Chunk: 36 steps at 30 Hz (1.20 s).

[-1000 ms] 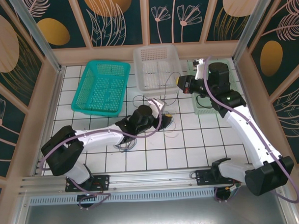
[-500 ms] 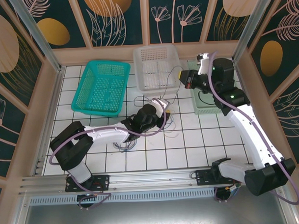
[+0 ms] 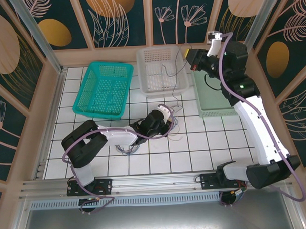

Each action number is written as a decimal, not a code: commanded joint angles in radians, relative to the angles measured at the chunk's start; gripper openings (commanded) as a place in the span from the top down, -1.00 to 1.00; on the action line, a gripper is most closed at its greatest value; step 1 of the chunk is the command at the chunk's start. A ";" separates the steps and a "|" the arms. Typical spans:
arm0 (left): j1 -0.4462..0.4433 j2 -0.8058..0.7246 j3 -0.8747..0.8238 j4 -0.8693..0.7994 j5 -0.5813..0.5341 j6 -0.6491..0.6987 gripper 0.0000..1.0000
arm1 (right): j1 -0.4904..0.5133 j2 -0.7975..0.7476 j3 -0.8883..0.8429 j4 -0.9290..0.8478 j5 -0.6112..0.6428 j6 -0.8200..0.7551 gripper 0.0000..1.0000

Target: Untangle the cables

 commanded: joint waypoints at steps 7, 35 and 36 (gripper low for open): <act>-0.002 -0.155 -0.067 0.036 -0.066 0.023 -0.20 | -0.006 0.064 0.147 0.167 0.013 0.027 1.00; 0.000 -0.343 0.009 -0.024 -0.233 0.515 -0.96 | -0.008 0.165 0.427 0.172 -0.028 0.054 1.00; 0.001 -0.326 0.017 -0.037 -0.238 0.551 -0.96 | -0.008 0.172 0.443 0.156 -0.029 0.051 1.00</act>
